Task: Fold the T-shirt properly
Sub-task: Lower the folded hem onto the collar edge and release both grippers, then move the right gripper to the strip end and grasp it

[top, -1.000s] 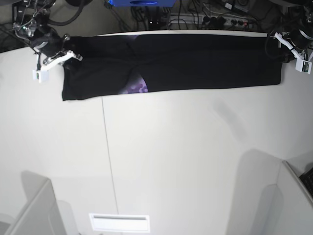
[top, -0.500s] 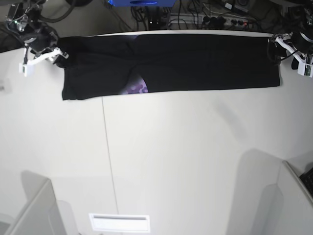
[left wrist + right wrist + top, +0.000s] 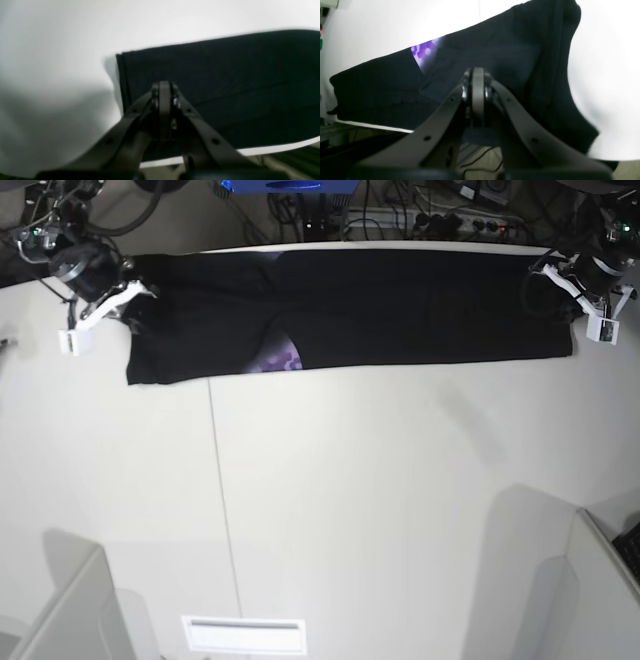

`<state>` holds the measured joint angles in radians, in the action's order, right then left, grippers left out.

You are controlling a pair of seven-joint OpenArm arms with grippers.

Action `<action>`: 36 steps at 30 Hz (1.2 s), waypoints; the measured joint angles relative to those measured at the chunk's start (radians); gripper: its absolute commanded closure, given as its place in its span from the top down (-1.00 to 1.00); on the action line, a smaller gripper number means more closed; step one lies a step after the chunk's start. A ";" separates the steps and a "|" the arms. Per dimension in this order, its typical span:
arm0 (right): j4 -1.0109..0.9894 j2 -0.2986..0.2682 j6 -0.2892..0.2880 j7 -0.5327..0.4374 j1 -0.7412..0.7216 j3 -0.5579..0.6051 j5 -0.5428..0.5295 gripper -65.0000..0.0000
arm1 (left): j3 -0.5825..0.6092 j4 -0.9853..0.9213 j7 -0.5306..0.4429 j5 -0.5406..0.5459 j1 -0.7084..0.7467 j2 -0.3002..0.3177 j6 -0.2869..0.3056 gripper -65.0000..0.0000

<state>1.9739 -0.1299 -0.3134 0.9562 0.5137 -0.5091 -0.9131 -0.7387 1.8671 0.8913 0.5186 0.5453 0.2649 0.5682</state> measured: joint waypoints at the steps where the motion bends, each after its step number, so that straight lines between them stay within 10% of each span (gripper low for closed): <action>1: -0.010 0.002 0.000 0.014 -0.005 0.015 0.007 -1.00 | 0.004 -0.026 0.003 -0.051 -0.021 -0.016 0.000 -1.00; 9: -0.249 0.013 -0.008 -0.007 -0.116 0.049 0.275 -1.00 | 0.014 -0.157 -0.003 -0.196 -0.103 -0.071 0.000 -1.00; 36: -0.315 0.007 0.060 -0.018 -0.380 0.084 0.294 -1.00 | 0.005 -0.343 0.014 -0.302 -0.406 -0.020 0.004 -1.00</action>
<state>1.6588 -0.1230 -0.2535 0.9382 0.1337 -0.4252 -0.6189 -0.7334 1.5238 0.9058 0.2165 0.1390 0.2447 0.5720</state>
